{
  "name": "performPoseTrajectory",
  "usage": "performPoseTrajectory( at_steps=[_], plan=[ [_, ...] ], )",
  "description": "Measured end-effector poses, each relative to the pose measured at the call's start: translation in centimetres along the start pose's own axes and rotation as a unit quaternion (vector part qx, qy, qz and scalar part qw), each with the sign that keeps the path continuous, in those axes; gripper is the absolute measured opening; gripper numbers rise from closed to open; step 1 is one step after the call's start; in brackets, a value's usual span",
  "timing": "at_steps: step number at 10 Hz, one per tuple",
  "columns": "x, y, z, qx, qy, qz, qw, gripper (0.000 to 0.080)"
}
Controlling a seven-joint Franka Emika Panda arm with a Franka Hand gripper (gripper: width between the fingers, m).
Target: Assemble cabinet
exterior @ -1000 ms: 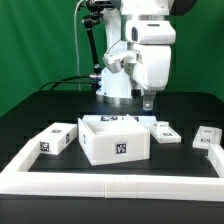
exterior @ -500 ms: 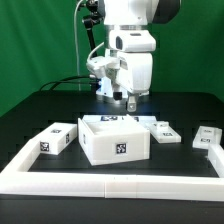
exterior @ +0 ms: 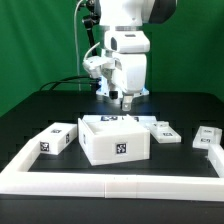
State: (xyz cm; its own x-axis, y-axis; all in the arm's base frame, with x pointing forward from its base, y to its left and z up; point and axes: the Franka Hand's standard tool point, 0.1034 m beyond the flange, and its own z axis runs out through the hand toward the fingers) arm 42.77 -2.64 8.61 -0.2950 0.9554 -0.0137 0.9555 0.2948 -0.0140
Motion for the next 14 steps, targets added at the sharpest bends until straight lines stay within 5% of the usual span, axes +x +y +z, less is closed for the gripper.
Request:
performPoseTrajectory(
  at_steps=[3, 6, 12, 13, 14],
  plan=[
    [0.0, -3.7, 2.3, 0.017, 0.013, -0.011, 1.000, 0.0798],
    [0.4, -4.4, 4.8, 0.032, 0.026, -0.009, 0.999, 0.0798],
    [-0.1, -2.5, 6.1, 0.034, 0.032, 0.009, 0.999, 0.0798],
    [-0.1, -2.7, 6.1, 0.035, 0.032, 0.010, 0.999, 0.0703],
    [-0.2, -2.7, 6.1, 0.035, 0.032, 0.010, 0.999, 0.0513]
  ],
)
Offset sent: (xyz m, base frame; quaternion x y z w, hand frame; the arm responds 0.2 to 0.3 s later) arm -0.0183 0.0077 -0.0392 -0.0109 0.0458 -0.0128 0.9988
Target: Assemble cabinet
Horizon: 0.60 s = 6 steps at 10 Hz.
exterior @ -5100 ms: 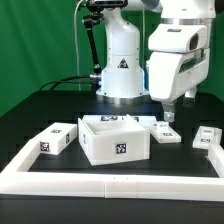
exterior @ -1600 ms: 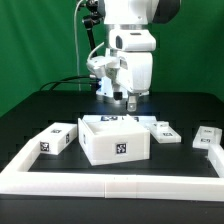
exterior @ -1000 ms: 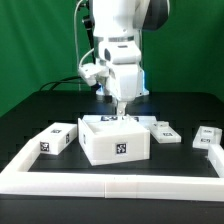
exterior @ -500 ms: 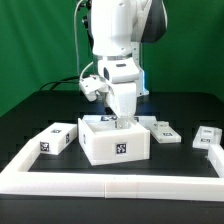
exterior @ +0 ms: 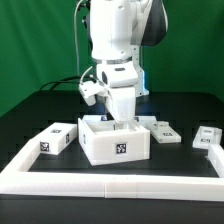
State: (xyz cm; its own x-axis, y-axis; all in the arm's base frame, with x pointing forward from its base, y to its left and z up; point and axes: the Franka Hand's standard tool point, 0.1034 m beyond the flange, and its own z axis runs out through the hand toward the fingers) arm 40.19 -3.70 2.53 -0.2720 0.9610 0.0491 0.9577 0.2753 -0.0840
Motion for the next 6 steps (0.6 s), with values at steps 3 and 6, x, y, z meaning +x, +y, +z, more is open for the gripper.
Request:
performPoseTrajectory(
  at_steps=[3, 6],
  plan=[
    [-0.04, -0.02, 0.00, 0.000, 0.000, 0.001, 1.000, 0.0238],
    [-0.13, 0.09, -0.07, -0.003, -0.001, 0.002, 1.000, 0.0038]
  ],
)
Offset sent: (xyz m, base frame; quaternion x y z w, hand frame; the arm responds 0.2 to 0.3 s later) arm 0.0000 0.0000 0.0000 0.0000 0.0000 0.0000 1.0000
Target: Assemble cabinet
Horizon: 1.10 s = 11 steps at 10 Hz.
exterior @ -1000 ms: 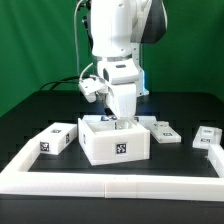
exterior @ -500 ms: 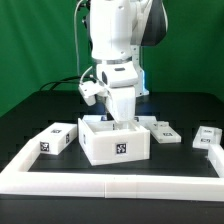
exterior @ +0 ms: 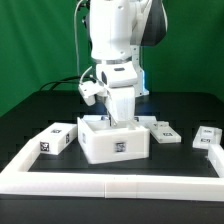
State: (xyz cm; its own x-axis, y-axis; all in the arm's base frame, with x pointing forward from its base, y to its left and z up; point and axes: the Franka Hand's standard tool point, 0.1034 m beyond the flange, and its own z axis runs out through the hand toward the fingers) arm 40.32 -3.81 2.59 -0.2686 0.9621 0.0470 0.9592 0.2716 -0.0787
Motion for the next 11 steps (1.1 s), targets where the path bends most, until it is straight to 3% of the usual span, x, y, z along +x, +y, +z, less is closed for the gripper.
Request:
performPoseTrajectory(
  at_steps=[4, 5, 11],
  plan=[
    [0.0, 0.0, 0.0, 0.000, 0.000, 0.002, 1.000, 0.0038],
    [0.3, 0.7, -0.1, -0.003, 0.000, 0.044, 0.999, 0.0038],
    [4.2, 8.9, -0.4, -0.043, 0.009, 0.137, 0.990, 0.0038]
  ],
)
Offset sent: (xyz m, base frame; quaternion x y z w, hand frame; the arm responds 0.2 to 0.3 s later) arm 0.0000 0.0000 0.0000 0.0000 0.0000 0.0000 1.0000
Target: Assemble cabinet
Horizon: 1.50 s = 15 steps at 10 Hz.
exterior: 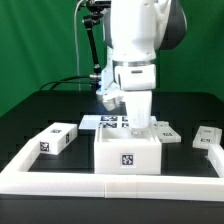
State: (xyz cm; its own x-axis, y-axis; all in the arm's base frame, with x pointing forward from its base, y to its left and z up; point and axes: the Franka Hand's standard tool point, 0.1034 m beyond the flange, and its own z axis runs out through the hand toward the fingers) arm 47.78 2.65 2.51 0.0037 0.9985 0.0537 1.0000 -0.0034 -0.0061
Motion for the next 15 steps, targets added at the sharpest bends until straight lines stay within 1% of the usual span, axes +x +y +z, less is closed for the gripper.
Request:
performPoseTrajectory(
  at_steps=[1, 2, 3, 7, 8, 9, 10, 11, 15],
  plan=[
    [1.0, 0.7, 0.0, 0.000, 0.002, 0.022, 1.000, 0.0038],
    [1.4, 1.1, 0.0, 0.002, 0.002, 0.031, 1.000, 0.0038],
    [1.1, 1.0, -0.1, 0.009, 0.000, 0.035, 0.999, 0.0038],
    [1.1, 1.0, 0.0, 0.008, 0.000, 0.035, 0.999, 0.0038],
    [1.3, 1.0, 0.0, 0.008, 0.001, 0.037, 0.999, 0.0038],
    [2.6, 1.2, 0.1, 0.005, 0.005, 0.044, 0.999, 0.0038],
    [4.1, 1.5, 0.2, 0.006, 0.008, 0.047, 0.999, 0.0038],
    [5.2, 2.1, 0.2, 0.005, 0.011, 0.044, 0.999, 0.0038],
    [8.9, 3.6, 0.4, -0.002, 0.023, 0.023, 0.999, 0.0038]
  ],
)
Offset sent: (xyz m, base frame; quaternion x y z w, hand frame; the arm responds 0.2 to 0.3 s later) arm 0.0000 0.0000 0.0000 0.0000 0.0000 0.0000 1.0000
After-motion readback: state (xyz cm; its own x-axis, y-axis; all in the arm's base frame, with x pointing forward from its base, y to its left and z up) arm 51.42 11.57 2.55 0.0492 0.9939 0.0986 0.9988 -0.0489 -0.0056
